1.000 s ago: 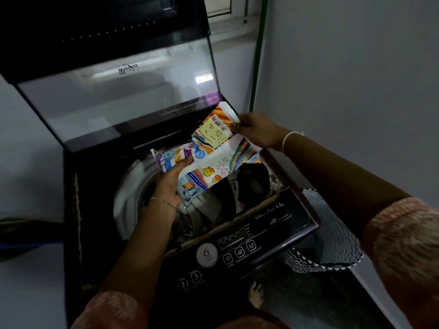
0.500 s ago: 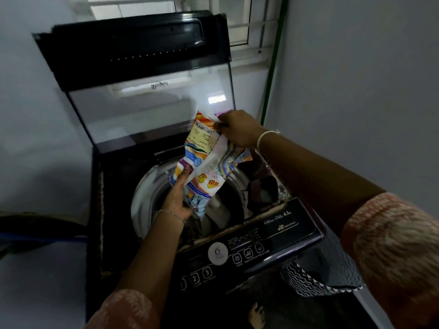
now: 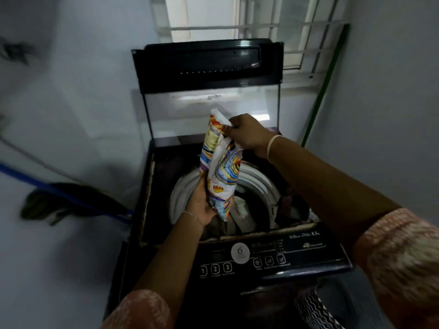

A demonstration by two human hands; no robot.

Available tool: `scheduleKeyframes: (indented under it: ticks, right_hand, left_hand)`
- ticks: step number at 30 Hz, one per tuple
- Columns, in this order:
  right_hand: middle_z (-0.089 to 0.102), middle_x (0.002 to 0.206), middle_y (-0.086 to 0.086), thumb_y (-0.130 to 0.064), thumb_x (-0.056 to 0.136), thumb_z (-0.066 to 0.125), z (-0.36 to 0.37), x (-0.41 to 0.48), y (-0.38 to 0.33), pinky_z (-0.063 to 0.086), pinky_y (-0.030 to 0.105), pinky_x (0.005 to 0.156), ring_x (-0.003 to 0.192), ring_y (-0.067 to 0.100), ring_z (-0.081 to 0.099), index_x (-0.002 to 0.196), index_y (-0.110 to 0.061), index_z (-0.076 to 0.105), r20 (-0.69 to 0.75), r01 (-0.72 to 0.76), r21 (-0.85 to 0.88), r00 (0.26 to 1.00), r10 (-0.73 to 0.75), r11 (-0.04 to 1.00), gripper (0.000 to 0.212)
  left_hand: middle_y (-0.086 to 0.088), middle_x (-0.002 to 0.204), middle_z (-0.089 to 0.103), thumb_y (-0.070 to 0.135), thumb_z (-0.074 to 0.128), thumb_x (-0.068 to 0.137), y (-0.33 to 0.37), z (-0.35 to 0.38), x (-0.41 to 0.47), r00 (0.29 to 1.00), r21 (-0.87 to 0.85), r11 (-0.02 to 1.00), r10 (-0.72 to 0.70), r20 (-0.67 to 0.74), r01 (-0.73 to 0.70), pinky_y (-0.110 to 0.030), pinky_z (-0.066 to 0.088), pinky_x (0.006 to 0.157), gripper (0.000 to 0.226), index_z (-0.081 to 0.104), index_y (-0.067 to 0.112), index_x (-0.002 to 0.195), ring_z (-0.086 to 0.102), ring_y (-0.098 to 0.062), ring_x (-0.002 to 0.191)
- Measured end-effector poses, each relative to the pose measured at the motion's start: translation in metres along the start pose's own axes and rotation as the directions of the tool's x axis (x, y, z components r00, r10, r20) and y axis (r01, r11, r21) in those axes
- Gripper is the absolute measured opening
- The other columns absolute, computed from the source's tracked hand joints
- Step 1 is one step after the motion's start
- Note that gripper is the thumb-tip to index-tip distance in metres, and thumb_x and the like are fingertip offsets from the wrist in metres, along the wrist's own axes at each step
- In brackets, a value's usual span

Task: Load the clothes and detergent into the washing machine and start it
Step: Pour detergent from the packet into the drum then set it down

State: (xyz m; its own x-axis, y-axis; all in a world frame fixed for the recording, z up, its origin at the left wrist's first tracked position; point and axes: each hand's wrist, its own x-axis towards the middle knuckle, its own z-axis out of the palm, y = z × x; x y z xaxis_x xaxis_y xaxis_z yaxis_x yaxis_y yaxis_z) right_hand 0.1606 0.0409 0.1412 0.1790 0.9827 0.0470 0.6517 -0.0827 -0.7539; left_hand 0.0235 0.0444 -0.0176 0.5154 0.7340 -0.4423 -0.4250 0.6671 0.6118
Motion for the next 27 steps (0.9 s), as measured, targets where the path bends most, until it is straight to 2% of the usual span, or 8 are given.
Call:
scheduleKeyframes:
  ticks: [5,9,12,16,18,20,22,27]
  right_hand:
    - [0.067,0.093,0.025,-0.013,0.097,0.051,0.014,-0.010,-0.027,0.054,0.038,0.069,0.070,0.028,0.063,0.100,0.007,0.065,0.048,0.006,0.204,0.999,-0.016,0.979,0.025]
    - [0.060,0.089,0.018,-0.011,0.098,0.050,0.026,-0.024,-0.053,0.047,0.025,0.053,0.059,0.019,0.055,0.100,0.008,0.062,0.097,-0.052,0.447,0.995,0.009,0.893,0.022]
    - [0.058,0.086,0.019,-0.009,0.097,0.050,0.042,-0.035,-0.078,0.049,0.031,0.060,0.059,0.021,0.056,0.084,0.002,0.060,0.172,-0.097,0.578,0.985,-0.005,0.810,0.019]
    - [0.057,0.077,0.014,-0.010,0.097,0.052,0.068,-0.056,-0.109,0.048,0.034,0.060,0.063,0.023,0.057,0.072,-0.007,0.056,0.240,-0.112,0.633,0.969,-0.056,0.766,0.025]
    - [0.059,0.082,0.015,-0.011,0.097,0.052,0.082,-0.068,-0.124,0.051,0.034,0.061,0.071,0.026,0.060,0.076,-0.005,0.059,0.282,-0.128,0.632,0.957,-0.073,0.764,0.022]
    - [0.059,0.083,0.015,-0.011,0.098,0.051,0.099,-0.085,-0.140,0.054,0.030,0.054,0.071,0.027,0.061,0.092,0.004,0.060,0.344,-0.173,0.643,0.936,-0.080,0.746,0.018]
    - [0.059,0.080,0.014,-0.009,0.098,0.049,0.115,-0.104,-0.158,0.053,0.024,0.042,0.064,0.024,0.059,0.104,0.002,0.057,0.413,-0.216,0.665,0.904,-0.110,0.715,0.015]
    - [0.057,0.090,0.019,0.000,0.098,0.044,0.157,-0.149,-0.197,0.053,0.023,0.039,0.064,0.021,0.057,0.109,0.004,0.052,0.570,-0.314,0.649,0.804,-0.169,0.693,0.014]
  left_hand:
    - [-0.011,0.143,0.047,0.053,0.039,0.096,0.004,0.009,-0.038,0.970,0.125,0.988,0.121,-0.209,-0.096,-0.051,0.037,0.109,0.059,0.044,0.014,0.139,0.044,-0.035,0.133]
    - [-0.014,0.144,0.046,0.052,0.035,0.098,0.013,0.008,-0.080,0.927,0.171,0.959,0.264,-0.267,-0.224,-0.050,0.040,0.107,0.060,0.041,0.011,0.141,0.045,-0.035,0.133]
    - [-0.010,0.142,0.049,0.061,0.038,0.092,0.026,0.008,-0.116,0.886,0.137,0.906,0.421,-0.193,-0.400,-0.049,0.036,0.111,0.068,0.042,0.014,0.142,0.045,-0.033,0.132]
    - [-0.021,0.131,0.057,0.063,0.044,0.089,0.040,0.011,-0.179,0.706,0.100,0.721,0.692,-0.153,-0.685,-0.048,0.039,0.109,0.071,0.056,0.007,0.130,0.053,-0.035,0.125]
    - [-0.022,0.118,0.065,0.058,0.063,0.081,0.043,0.012,-0.215,0.518,0.293,0.564,0.826,-0.225,-0.772,-0.050,0.046,0.102,0.064,0.065,0.005,0.116,0.060,-0.033,0.115]
    - [-0.005,0.102,0.071,0.041,0.074,0.078,0.045,0.006,-0.251,0.291,0.631,0.366,0.930,-0.224,-0.684,-0.029,0.055,0.084,0.043,0.069,0.010,0.107,0.067,-0.008,0.096]
    - [0.011,0.094,0.068,0.030,0.081,0.072,0.045,-0.001,-0.281,0.184,0.845,0.205,0.974,-0.129,-0.493,-0.015,0.053,0.074,0.038,0.069,0.017,0.106,0.064,0.005,0.084]
    - [0.007,0.101,0.070,0.038,0.075,0.073,0.048,-0.053,-0.336,0.025,0.984,0.163,0.987,-0.161,-0.067,-0.038,0.058,0.077,0.031,0.071,0.027,0.101,0.065,-0.011,0.091]
